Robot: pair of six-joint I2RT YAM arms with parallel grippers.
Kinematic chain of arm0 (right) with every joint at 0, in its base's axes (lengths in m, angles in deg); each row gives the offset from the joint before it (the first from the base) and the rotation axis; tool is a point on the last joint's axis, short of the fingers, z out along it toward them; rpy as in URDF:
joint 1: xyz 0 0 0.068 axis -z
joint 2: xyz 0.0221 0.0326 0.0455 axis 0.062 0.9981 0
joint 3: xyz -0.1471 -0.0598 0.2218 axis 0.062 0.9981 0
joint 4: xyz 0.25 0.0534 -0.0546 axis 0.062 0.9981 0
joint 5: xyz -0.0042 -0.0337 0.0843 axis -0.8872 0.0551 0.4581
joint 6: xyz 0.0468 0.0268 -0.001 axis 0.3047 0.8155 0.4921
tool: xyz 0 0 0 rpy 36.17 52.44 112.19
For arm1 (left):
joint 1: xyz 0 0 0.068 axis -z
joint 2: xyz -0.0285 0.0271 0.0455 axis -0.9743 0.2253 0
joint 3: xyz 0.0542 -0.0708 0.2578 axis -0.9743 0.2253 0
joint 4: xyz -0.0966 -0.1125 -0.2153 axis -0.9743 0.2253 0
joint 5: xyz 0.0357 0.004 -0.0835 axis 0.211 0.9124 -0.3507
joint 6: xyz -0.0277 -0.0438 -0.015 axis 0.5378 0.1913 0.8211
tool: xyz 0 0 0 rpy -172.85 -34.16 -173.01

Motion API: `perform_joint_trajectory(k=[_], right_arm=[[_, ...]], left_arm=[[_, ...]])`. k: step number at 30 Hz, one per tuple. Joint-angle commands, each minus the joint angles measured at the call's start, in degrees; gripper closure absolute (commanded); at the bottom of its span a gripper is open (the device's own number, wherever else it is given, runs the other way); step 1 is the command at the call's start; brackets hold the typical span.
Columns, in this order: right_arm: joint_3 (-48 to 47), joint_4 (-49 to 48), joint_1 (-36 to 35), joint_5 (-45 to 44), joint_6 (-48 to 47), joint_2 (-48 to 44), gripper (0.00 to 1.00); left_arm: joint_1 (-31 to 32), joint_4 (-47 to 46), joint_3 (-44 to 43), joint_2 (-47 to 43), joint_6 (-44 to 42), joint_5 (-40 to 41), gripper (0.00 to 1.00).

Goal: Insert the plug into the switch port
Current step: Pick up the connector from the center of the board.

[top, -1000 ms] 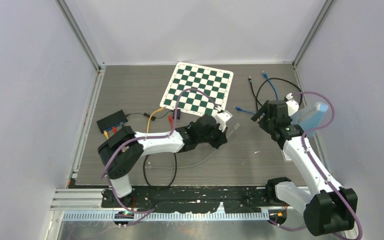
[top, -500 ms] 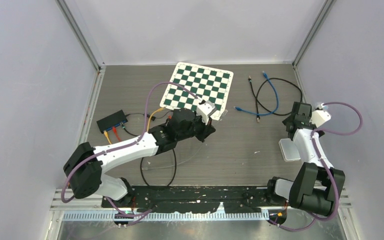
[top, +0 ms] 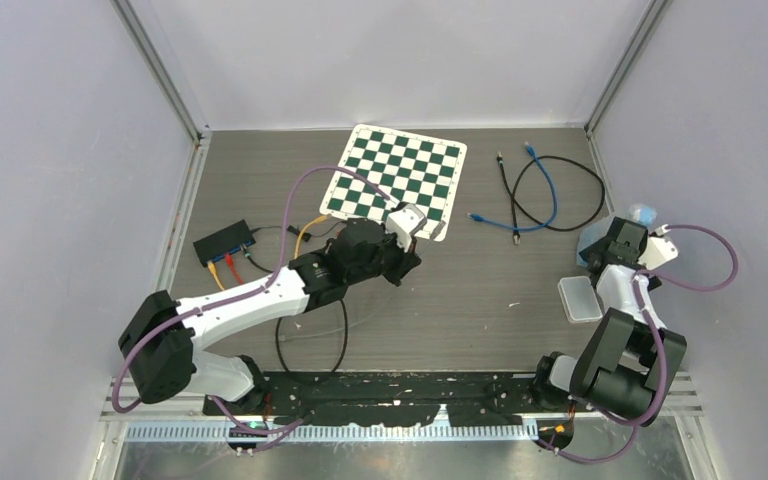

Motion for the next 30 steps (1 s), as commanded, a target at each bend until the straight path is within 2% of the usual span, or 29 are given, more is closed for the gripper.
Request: perform_joint_trajectory(k=[1,9,14,20,25,30], right_arm=[[1.1,-3.4,0.8,3.8,-0.5,0.7,0.04],[2.2,-2.6,0.9,6.4,2.4,2.9,0.07],[1.1,1.6,0.9,9.9,5.3,5.1,0.09],[3.8,5.7,-0.4,16.8,15.7,1.0,0.14],[5.2,4.3,-12.0,16.6,25.2,-0.9,0.16],[3.7,-1.9,-20.0,18.4,26.5,5.2,0.18]], left_arm=[[-0.2,0.2,0.2,-1.7,0.0,2.5,1.00],[-0.4,0.0,1.5,-3.1,0.2,4.3,1.00],[-0.6,0.6,2.6,-5.4,0.6,5.7,1.00],[-0.7,-3.2,7.1,-8.5,1.8,7.2,1.00],[-0.8,-3.3,8.3,-9.0,2.6,7.5,1.00],[-1.2,-3.7,11.1,-11.7,3.2,9.8,1.00]])
